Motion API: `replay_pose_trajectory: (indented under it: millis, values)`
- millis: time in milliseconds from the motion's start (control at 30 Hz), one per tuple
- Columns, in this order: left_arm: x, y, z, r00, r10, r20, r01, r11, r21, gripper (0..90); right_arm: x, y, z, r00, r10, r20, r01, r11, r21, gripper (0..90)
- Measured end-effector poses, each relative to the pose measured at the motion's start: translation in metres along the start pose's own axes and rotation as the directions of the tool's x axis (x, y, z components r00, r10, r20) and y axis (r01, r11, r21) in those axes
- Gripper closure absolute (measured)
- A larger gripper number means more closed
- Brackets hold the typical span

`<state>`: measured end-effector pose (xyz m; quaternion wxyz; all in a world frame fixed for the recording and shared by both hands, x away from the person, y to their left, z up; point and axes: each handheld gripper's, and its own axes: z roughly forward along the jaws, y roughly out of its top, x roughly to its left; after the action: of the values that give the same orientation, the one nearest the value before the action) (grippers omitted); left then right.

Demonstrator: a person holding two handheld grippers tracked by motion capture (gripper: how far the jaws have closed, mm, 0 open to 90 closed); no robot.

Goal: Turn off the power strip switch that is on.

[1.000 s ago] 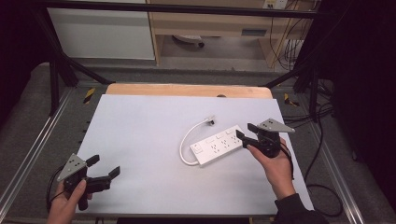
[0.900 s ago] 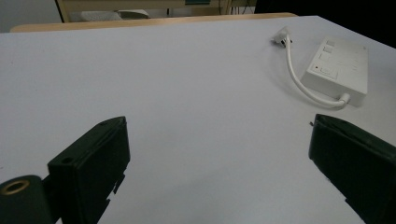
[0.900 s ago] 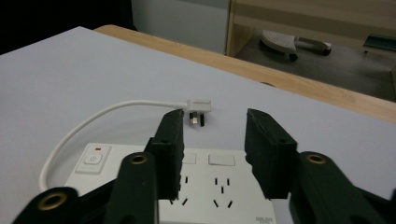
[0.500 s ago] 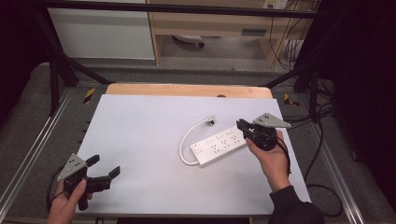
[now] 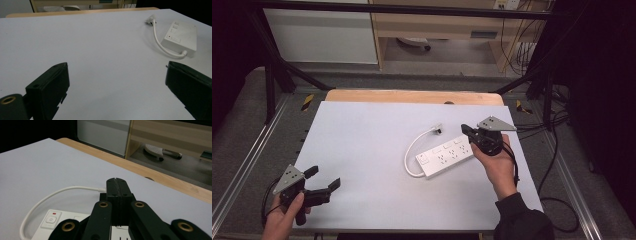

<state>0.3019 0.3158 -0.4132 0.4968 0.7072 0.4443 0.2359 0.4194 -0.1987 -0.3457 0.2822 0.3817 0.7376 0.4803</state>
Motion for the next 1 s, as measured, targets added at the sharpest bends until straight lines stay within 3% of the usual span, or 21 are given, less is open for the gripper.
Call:
replay_pose_trajectory:
  millis: [1000]
  values:
    - [0.000,0.000,0.000,1.0000,0.003,-0.003,-0.003,1.0000,-0.001,5.2,0.008,-0.008,0.036,0.9994,0.002,-0.033,0.001,0.996,0.086,90.0]
